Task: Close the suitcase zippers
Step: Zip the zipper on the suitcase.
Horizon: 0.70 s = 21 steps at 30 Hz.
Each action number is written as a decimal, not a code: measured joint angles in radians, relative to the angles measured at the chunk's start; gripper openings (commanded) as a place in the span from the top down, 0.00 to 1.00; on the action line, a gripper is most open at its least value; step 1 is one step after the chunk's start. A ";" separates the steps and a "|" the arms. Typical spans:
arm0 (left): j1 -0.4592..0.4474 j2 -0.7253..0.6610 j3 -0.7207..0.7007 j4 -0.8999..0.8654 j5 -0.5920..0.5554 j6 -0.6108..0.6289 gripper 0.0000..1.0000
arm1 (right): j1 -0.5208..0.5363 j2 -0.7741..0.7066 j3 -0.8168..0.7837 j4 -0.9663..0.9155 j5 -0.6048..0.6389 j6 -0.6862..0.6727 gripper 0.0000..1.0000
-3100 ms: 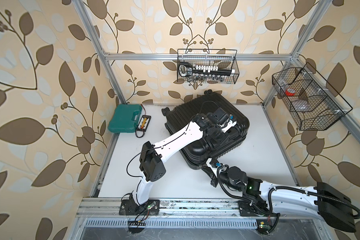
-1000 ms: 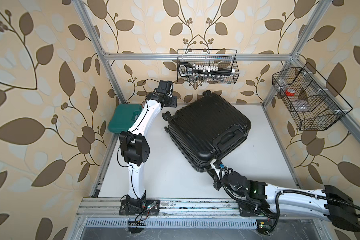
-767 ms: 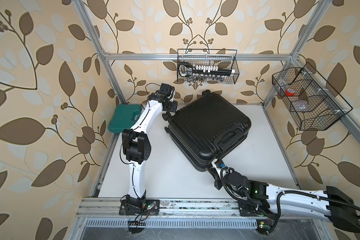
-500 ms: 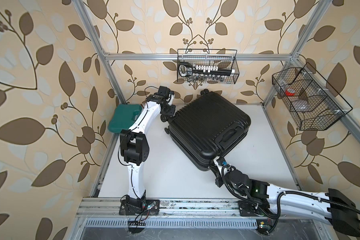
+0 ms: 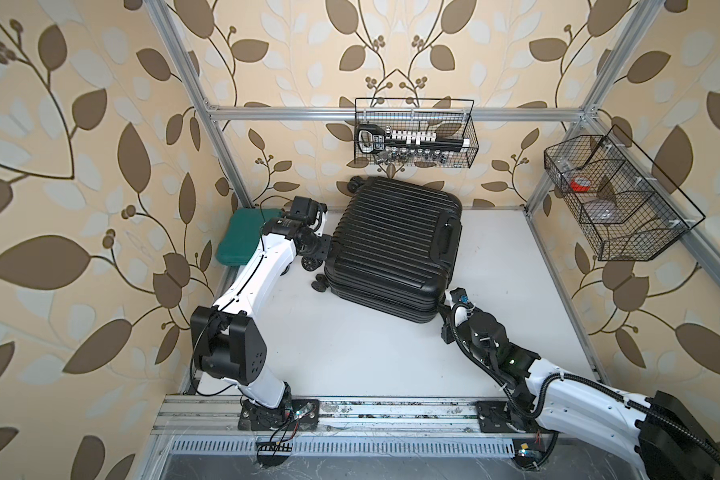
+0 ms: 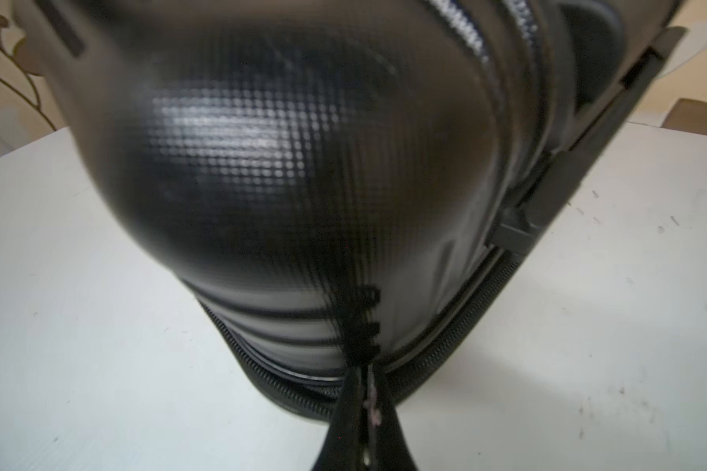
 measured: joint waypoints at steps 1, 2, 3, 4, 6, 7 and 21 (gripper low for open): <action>0.000 -0.025 -0.023 0.000 0.000 -0.006 0.53 | -0.023 0.015 0.005 0.012 -0.015 -0.006 1.00; -0.001 -0.049 -0.043 -0.008 -0.002 -0.011 0.51 | -0.045 0.034 0.010 0.028 -0.027 -0.013 1.00; -0.002 -0.071 -0.060 -0.018 -0.007 -0.014 0.49 | -0.063 0.054 0.017 0.042 -0.038 -0.018 1.00; -0.005 -0.090 -0.071 -0.028 -0.018 -0.016 0.47 | -0.076 0.072 0.024 0.053 -0.048 -0.024 1.00; -0.012 -0.125 -0.081 -0.061 -0.053 -0.017 0.44 | -0.094 0.105 0.041 0.069 -0.067 -0.031 1.00; -0.014 -0.144 -0.084 -0.071 -0.069 -0.012 0.43 | -0.098 0.117 0.046 0.076 -0.077 -0.034 1.00; -0.250 -0.447 -0.168 0.106 0.038 0.278 0.19 | -0.102 0.111 0.050 0.068 -0.160 -0.042 1.00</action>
